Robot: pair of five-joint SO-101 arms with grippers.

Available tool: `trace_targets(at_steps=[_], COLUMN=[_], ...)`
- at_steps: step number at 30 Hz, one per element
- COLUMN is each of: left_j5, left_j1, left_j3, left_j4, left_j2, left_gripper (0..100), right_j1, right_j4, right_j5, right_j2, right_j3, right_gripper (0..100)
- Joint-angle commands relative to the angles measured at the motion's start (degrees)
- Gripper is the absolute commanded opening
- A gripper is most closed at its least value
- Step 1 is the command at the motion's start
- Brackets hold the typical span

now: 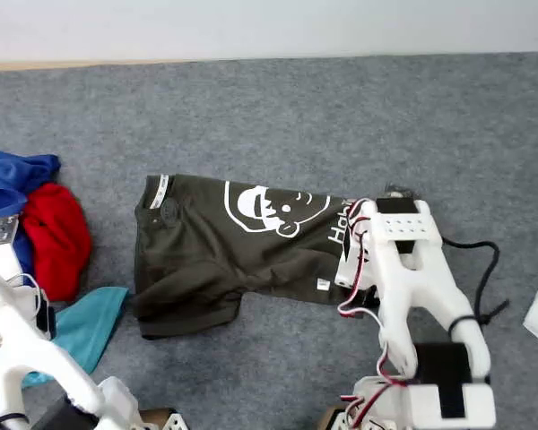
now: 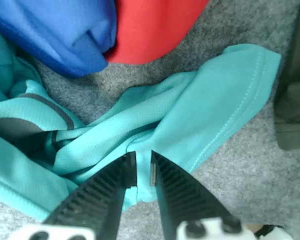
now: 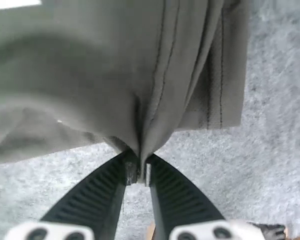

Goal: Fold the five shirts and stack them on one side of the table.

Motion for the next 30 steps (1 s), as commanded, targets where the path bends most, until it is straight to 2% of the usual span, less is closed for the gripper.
trace_targets(at_steps=[1,13,30], left_j5=[0.00,0.00,0.00], left_j1=[0.09,0.09,0.09], left_j3=[-0.48,-0.13,-0.13], left_j4=[0.35,0.35,0.70], left_j2=[-1.67,-1.67,-1.67], left_gripper=[5,5,5], right_j1=[2.68,15.96,18.59], right_j4=[-0.13,-9.36,-6.81], right_j5=[3.08,19.16,21.80], right_j2=[-6.02,-7.69,1.80], right_j3=[-2.20,-2.02,-1.76], right_gripper=[0.9,0.9,0.9])
